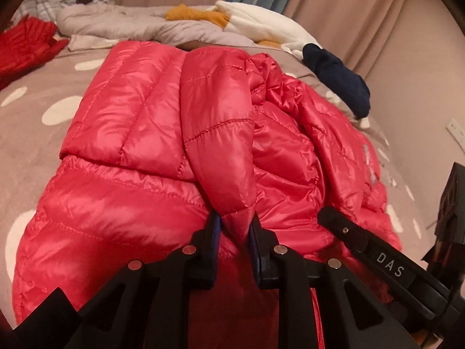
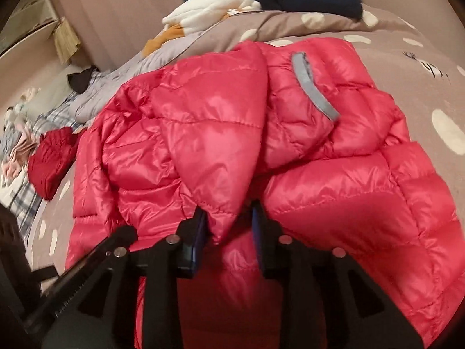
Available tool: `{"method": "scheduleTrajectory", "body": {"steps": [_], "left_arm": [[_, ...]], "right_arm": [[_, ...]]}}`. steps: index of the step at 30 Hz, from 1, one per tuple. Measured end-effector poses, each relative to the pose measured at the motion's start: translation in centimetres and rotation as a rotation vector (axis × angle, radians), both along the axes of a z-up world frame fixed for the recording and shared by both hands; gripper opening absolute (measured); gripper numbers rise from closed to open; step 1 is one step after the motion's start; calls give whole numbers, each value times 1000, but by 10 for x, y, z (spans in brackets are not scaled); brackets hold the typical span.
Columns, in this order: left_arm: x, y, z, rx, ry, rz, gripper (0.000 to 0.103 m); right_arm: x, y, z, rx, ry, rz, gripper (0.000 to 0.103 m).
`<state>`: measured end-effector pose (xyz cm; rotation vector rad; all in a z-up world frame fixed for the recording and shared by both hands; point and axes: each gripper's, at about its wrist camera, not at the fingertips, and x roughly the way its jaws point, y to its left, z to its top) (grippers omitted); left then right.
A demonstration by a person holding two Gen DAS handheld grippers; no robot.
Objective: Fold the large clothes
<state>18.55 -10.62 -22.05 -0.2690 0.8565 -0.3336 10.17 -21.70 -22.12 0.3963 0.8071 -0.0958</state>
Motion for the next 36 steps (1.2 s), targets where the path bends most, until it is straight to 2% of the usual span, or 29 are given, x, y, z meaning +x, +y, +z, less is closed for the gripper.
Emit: {"method": "scheduleTrajectory", "body": {"steps": [7, 12, 23, 25, 28, 30, 33, 36], "left_arm": [[14, -2, -9, -20, 26, 30, 23], [10, -1, -9, -26, 22, 28, 23], [5, 6, -7, -55, 34, 26, 26], [1, 11, -2, -63, 41, 46, 30], [-9, 23, 12, -69, 46, 100, 43], [-19, 37, 24, -73, 22, 142, 62], [-39, 71, 39, -110, -57, 249, 76], [-53, 106, 45, -139, -71, 340, 78]], "right_arm": [[9, 8, -7, -110, -7, -26, 32], [9, -3, -9, -50, -17, -25, 35], [0, -3, -11, 11, -45, -16, 39], [-1, -6, -11, 33, -55, -17, 40], [-7, -8, -6, 66, -61, -11, 51], [-19, -11, 1, 84, -76, -26, 64], [-39, -15, 16, 124, -108, -46, 76], [-71, -27, 36, 174, -178, -63, 84]]}}
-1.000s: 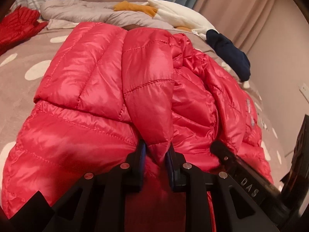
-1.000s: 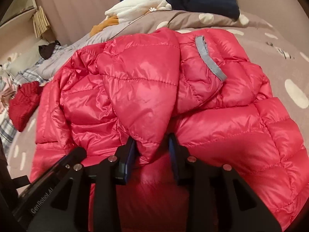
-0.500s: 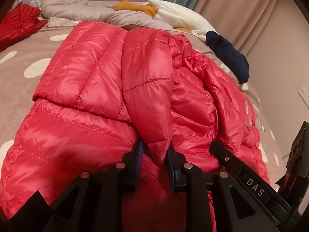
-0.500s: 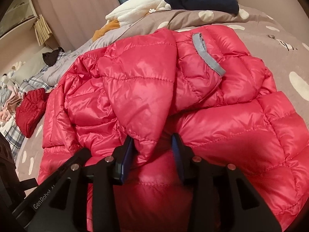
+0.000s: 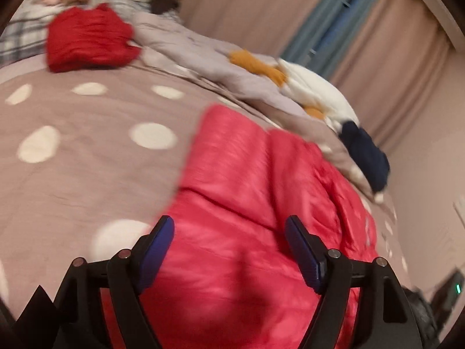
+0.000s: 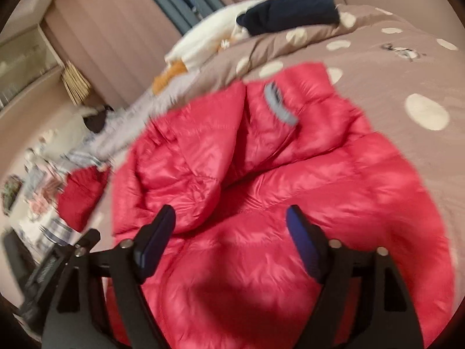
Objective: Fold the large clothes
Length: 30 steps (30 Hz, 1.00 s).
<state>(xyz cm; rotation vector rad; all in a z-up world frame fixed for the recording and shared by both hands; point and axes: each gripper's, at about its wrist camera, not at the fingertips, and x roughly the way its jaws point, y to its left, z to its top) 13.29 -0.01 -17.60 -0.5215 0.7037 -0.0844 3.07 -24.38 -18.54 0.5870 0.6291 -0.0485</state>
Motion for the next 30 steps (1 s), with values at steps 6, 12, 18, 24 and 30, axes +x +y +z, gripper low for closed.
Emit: {"method": "scheduleTrajectory", "body": {"steps": [6, 12, 18, 24, 30], "left_arm": [[-25, 42, -13, -51, 29, 60, 100], [-67, 51, -47, -89, 34, 115, 101], [-107, 73, -62, -244, -47, 203, 101], [-138, 70, -70, -322, -76, 210, 101], [-147, 46, -78, -469, -56, 84, 101]], "right_arm": [[-90, -38, 13, -15, -115, -219, 101], [-151, -66, -16, 8, -95, -376, 102], [-181, -66, -33, -8, -90, -380, 102], [-189, -49, -53, 58, -150, -365, 102], [-177, -9, -58, 130, -174, -314, 103]]}}
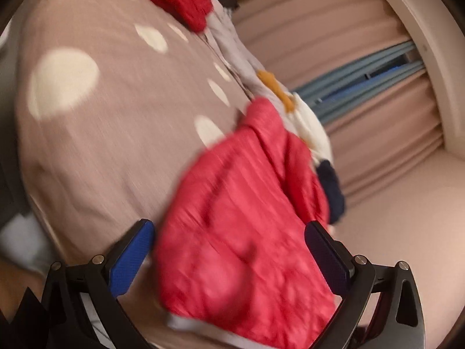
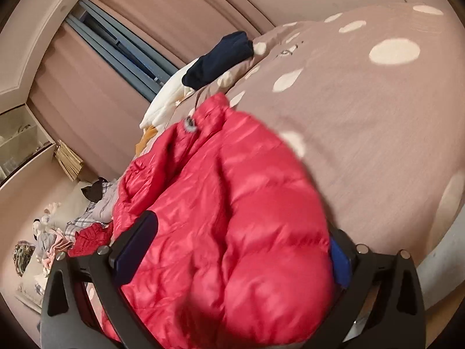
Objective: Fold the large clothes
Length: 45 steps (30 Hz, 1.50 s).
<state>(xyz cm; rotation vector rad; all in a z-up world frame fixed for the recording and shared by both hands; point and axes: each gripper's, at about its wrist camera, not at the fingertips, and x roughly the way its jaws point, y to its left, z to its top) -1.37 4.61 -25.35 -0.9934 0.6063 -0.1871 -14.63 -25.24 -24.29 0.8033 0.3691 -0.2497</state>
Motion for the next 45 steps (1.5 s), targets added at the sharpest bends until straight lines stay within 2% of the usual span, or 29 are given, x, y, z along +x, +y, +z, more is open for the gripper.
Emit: {"method": "scheduleTrajectory", "body": {"steps": [3, 7, 10, 13, 14, 15, 18, 20, 22, 25, 28, 30, 32, 33, 35, 40, 45], "left_arm": [[4, -15, -1, -70, 6, -100, 101], [19, -29, -13, -255, 17, -227, 101], [25, -29, -11, -246, 13, -233, 101], [30, -30, -9, -242, 24, -234, 101], [31, -29, -8, -235, 27, -233, 99], [32, -29, -8, -220, 36, -226, 91], [33, -23, -9, -161, 69, -190, 71], [32, -17, -14, -162, 88, -172, 64], [34, -14, -18, -175, 79, -173, 64], [33, -18, -14, -122, 64, -190, 64], [33, -23, -12, -63, 62, -204, 63], [34, -23, -13, -40, 84, -204, 47], [36, -20, -19, -35, 122, -181, 29], [36, -18, -23, -45, 133, -168, 24], [33, -18, -23, -39, 129, -160, 23], [27, -29, -6, 106, 128, -142, 20], [22, -24, 6, 102, 100, -135, 16]], "right_arm": [[5, 10, -2, 88, -19, 54, 103], [4, 13, -11, 289, -75, 84, 103], [1, 18, -20, 483, -116, 113, 103], [7, 37, -26, 586, -120, 165, 103], [13, 49, -25, 576, -99, 198, 103], [18, 59, -22, 532, -78, 214, 103], [24, 74, -6, 389, -46, 211, 102], [28, 74, -2, 352, -40, 202, 99], [31, 70, -2, 347, -35, 189, 94], [31, 68, -1, 309, -5, 184, 84], [32, 63, -2, 268, 29, 162, 65], [36, 57, -8, 238, 85, 140, 30], [40, 53, -13, 206, 132, 129, 16], [40, 50, -15, 209, 120, 140, 14], [41, 50, -14, 190, 122, 150, 14], [45, 53, 4, 57, 153, 152, 13], [43, 46, 25, 6, 90, 165, 12]]}}
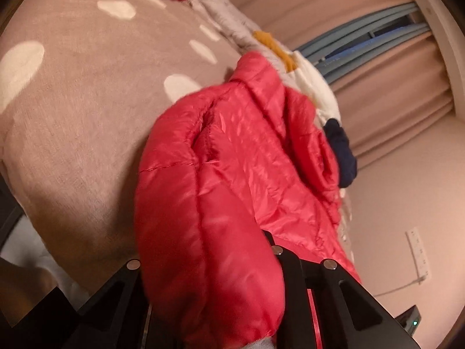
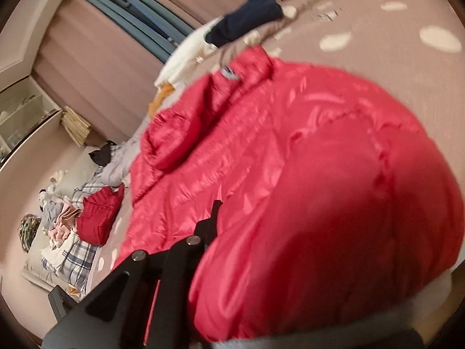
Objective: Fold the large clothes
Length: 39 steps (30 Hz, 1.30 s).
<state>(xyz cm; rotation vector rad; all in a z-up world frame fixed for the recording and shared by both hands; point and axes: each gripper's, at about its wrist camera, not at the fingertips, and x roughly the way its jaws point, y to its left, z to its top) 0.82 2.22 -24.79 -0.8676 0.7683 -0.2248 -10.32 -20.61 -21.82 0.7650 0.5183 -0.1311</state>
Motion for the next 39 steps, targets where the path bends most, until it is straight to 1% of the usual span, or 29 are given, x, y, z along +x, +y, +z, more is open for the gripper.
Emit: {"method": "scheduleTrajectory", "body": {"steps": [4, 5, 7, 10, 12, 15, 17, 20, 22, 24, 27, 32, 34, 36, 38, 39], "left_arm": [[-11, 0, 32, 101, -104, 10, 15], [-15, 1, 38, 108, -124, 10, 15], [-22, 4, 53, 101, -162, 3, 15], [-32, 11, 75, 87, -212, 1, 15], [-39, 13, 91, 91, -255, 6, 15], [-47, 15, 114, 100, -313, 17, 15], [-48, 15, 121, 96, -327, 16, 15], [-45, 17, 126, 86, -352, 15, 15], [-35, 12, 125, 102, -340, 17, 15], [-25, 9, 123, 124, -322, 27, 15], [-20, 9, 124, 136, -313, 35, 15], [-5, 8, 129, 152, -313, 40, 15], [12, 6, 128, 160, -283, 41, 15], [27, 1, 129, 189, -266, 42, 15], [49, -5, 132, 240, -259, 23, 15], [56, -7, 133, 246, -255, 12, 15]], "right_arm": [[-5, 3, 21, -69, -60, 17, 12], [-7, 4, 28, -72, -84, 24, 12], [-13, 3, 37, -73, -115, 34, 12], [-21, 5, 62, -87, -178, 65, 12], [-27, 9, 81, -98, -228, 86, 13], [-37, 14, 101, -128, -276, 98, 14], [-43, 18, 110, -148, -293, 106, 15], [-43, 16, 118, -126, -327, 126, 16], [-36, 14, 119, -140, -310, 124, 16], [-22, 14, 120, -145, -273, 123, 16], [-9, 16, 121, -155, -246, 133, 16], [7, 19, 131, -198, -226, 145, 16], [20, 20, 135, -222, -183, 153, 17], [42, 21, 139, -239, -100, 159, 17], [55, 17, 140, -243, -82, 164, 17], [64, 16, 142, -250, -69, 161, 17]]}}
